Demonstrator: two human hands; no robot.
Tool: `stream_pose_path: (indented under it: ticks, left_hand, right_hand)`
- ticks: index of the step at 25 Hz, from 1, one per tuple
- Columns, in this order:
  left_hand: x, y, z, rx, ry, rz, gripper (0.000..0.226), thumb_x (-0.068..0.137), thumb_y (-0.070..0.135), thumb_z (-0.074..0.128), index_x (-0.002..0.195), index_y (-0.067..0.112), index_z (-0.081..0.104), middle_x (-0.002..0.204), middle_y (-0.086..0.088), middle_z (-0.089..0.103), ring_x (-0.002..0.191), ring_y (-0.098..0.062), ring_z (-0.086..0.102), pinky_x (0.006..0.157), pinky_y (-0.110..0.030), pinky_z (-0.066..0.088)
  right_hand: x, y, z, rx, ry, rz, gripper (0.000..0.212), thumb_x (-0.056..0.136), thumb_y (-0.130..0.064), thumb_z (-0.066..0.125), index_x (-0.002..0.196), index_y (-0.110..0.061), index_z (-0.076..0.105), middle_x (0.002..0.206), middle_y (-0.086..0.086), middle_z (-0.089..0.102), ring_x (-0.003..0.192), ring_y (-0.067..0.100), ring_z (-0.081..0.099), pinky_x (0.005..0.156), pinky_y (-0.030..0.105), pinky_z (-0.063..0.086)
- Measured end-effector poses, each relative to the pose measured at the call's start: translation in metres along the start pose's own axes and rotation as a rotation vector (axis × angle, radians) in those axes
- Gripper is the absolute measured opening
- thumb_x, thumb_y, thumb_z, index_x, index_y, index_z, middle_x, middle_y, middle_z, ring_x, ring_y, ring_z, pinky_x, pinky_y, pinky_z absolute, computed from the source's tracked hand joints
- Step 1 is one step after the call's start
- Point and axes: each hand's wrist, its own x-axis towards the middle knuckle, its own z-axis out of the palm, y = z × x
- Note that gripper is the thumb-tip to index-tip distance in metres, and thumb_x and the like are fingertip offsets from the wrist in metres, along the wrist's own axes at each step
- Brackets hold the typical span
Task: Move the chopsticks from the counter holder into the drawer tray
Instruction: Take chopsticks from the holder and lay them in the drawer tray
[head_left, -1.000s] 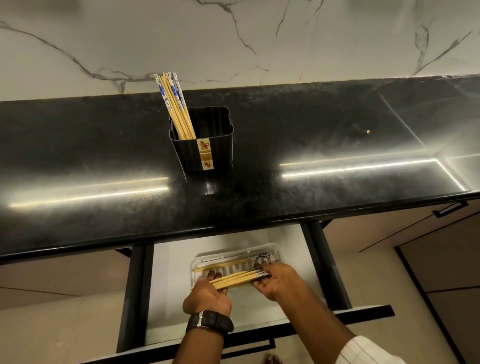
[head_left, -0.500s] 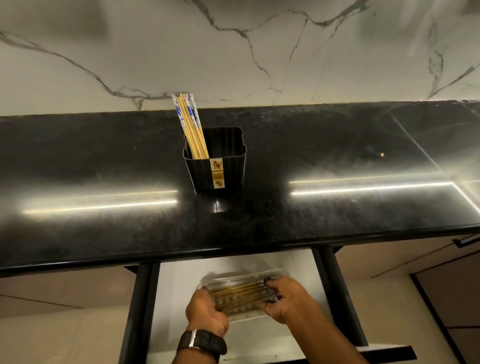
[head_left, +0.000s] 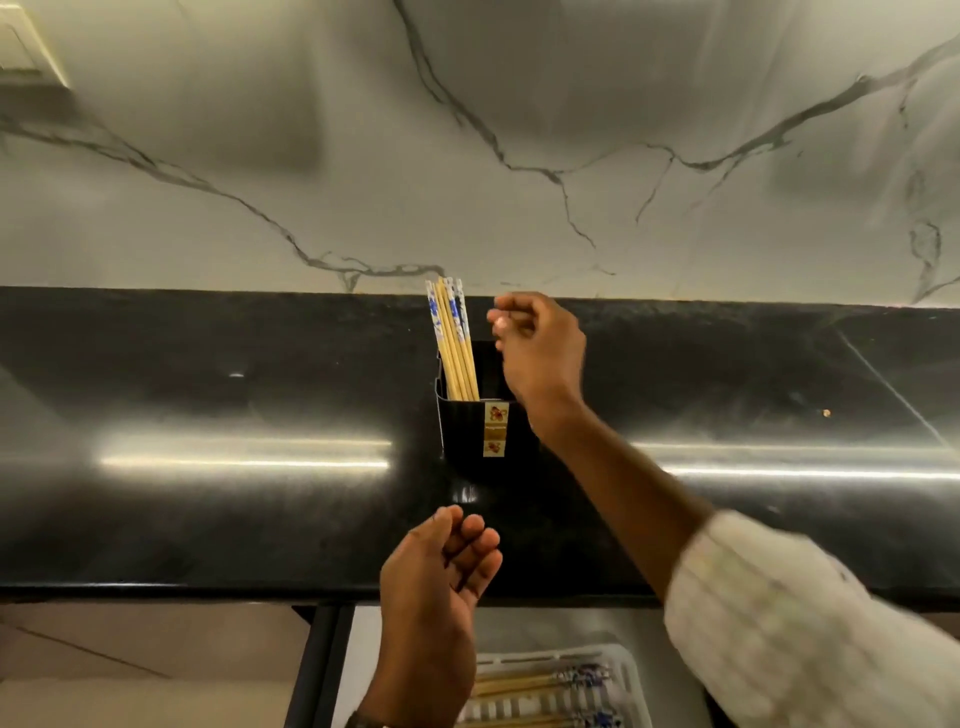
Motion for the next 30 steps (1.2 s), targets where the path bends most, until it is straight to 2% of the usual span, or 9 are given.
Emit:
stream_pose_path:
  ticks: [3, 6, 10, 15, 20, 22, 25, 27, 30]
  left_hand:
    - [0.005, 0.000, -0.004, 0.075, -0.014, -0.013, 0.019, 0.097, 0.015, 0.058, 0.103, 0.001, 0.069, 0.079, -0.016, 0.075, 0.076, -0.031, 0.069, 0.069, -0.040, 0.057]
    - [0.016, 0.004, -0.015, 0.109, -0.002, -0.047, 0.019, 0.098, 0.014, 0.057, 0.104, -0.001, 0.068, 0.068, -0.014, 0.075, 0.067, -0.030, 0.069, 0.059, -0.036, 0.055]
    - [0.027, 0.018, -0.026, 0.126, 0.017, -0.073, 0.019, 0.099, 0.013, 0.056, 0.105, -0.001, 0.067, 0.066, -0.016, 0.074, 0.068, -0.032, 0.067, 0.058, -0.037, 0.056]
    - [0.031, 0.033, -0.023, 0.123, 0.006, -0.013, 0.019, 0.100, 0.010, 0.054, 0.105, -0.003, 0.067, 0.082, -0.022, 0.071, 0.072, -0.033, 0.065, 0.068, -0.040, 0.054]
    - [0.032, 0.034, -0.002, 0.110, -0.036, 0.003, 0.019, 0.098, 0.010, 0.056, 0.106, -0.003, 0.068, 0.079, -0.020, 0.074, 0.072, -0.032, 0.068, 0.065, -0.039, 0.057]
    - [0.033, 0.036, 0.006, 0.114, -0.049, 0.021, 0.019, 0.098, 0.009, 0.057, 0.106, -0.003, 0.068, 0.076, -0.019, 0.073, 0.071, -0.032, 0.068, 0.065, -0.039, 0.057]
    - [0.036, 0.045, 0.010, 0.126, -0.061, 0.034, 0.019, 0.099, 0.009, 0.055, 0.107, -0.004, 0.067, 0.070, -0.018, 0.073, 0.070, -0.033, 0.067, 0.064, -0.039, 0.056]
    - [0.035, 0.054, 0.012, 0.135, -0.055, 0.060, 0.019, 0.099, 0.009, 0.055, 0.108, -0.004, 0.067, 0.071, -0.018, 0.073, 0.071, -0.033, 0.067, 0.066, -0.040, 0.056]
    - [0.029, 0.064, 0.014, 0.145, -0.083, 0.176, 0.018, 0.097, 0.008, 0.057, 0.106, -0.004, 0.068, 0.073, -0.017, 0.075, 0.075, -0.033, 0.069, 0.069, -0.042, 0.057]
  right_hand:
    - [0.069, 0.008, 0.043, -0.220, -0.236, 0.121, 0.052, 0.092, -0.010, 0.070, 0.140, -0.005, 0.050, 0.129, 0.007, 0.063, 0.102, 0.013, 0.063, 0.070, 0.019, 0.053]
    - [0.100, 0.017, 0.064, -0.255, -0.427, 0.251, 0.040, 0.091, -0.016, 0.072, 0.124, -0.003, 0.056, 0.117, 0.014, 0.070, 0.098, 0.023, 0.071, 0.084, 0.036, 0.060]
    - [0.115, 0.026, 0.067, -0.299, -0.439, 0.180, 0.021, 0.089, -0.011, 0.073, 0.106, 0.000, 0.070, 0.106, 0.016, 0.075, 0.094, 0.025, 0.075, 0.088, 0.038, 0.060]
    - [0.117, 0.026, 0.064, -0.283, -0.373, 0.107, 0.021, 0.084, -0.013, 0.078, 0.097, 0.002, 0.072, 0.093, 0.012, 0.079, 0.074, 0.016, 0.078, 0.061, 0.020, 0.060]
    - [0.112, 0.039, 0.067, -0.389, -0.447, 0.035, 0.029, 0.081, -0.019, 0.082, 0.105, -0.005, 0.074, 0.098, 0.009, 0.078, 0.085, 0.017, 0.075, 0.078, 0.031, 0.060]
    - [0.112, 0.045, 0.071, -0.396, -0.425, 0.012, 0.027, 0.082, -0.020, 0.081, 0.104, -0.007, 0.075, 0.097, 0.009, 0.078, 0.085, 0.017, 0.075, 0.084, 0.036, 0.061]
    - [0.113, 0.052, 0.074, -0.406, -0.336, -0.002, 0.014, 0.084, -0.019, 0.079, 0.094, -0.009, 0.076, 0.088, 0.007, 0.078, 0.079, 0.017, 0.076, 0.081, 0.041, 0.062]
    - [0.113, 0.044, 0.069, -0.362, -0.163, -0.036, 0.012, 0.086, -0.018, 0.076, 0.094, -0.009, 0.075, 0.091, 0.008, 0.079, 0.078, 0.016, 0.076, 0.077, 0.042, 0.063]
    - [0.089, -0.002, 0.035, -0.193, 0.148, -0.182, 0.012, 0.094, -0.020, 0.067, 0.102, -0.012, 0.073, 0.097, 0.001, 0.078, 0.080, 0.004, 0.072, 0.077, 0.029, 0.063]
